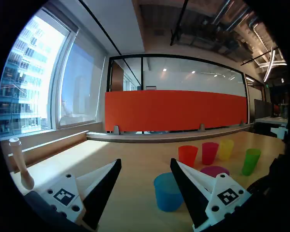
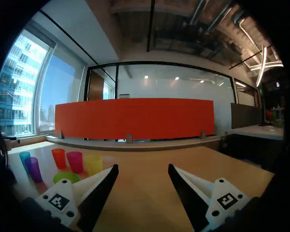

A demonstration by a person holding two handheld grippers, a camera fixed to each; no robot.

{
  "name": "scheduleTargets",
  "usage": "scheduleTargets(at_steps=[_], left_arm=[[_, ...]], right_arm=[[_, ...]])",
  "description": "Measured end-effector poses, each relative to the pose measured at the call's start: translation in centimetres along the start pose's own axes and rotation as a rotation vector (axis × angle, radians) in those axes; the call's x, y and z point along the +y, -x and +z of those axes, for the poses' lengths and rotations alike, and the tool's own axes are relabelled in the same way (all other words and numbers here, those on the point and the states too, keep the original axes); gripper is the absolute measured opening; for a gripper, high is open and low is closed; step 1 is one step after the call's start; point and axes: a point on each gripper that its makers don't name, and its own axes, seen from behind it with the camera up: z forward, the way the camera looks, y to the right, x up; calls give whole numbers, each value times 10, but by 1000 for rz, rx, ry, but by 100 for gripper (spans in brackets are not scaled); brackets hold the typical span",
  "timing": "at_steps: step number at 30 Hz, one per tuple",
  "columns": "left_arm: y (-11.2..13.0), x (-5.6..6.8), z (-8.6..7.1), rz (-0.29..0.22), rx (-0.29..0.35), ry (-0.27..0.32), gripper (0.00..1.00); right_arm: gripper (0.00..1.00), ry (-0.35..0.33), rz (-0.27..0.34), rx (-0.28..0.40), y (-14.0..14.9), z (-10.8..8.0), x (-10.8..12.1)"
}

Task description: Pour water

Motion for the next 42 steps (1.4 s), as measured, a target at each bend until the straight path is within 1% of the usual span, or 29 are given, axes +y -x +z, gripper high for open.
scheduleTargets(at_steps=[5, 18, 42], left_arm=[[-1, 0, 0, 0, 0, 0, 94], [0, 0, 0, 0, 0, 0, 94], [0, 0, 0, 0, 0, 0, 94]], right_arm=[[99, -4, 7, -3, 1, 1, -1], [99, 2, -20, -15, 6, 3, -2], [99, 6, -20, -18, 6, 2, -2]])
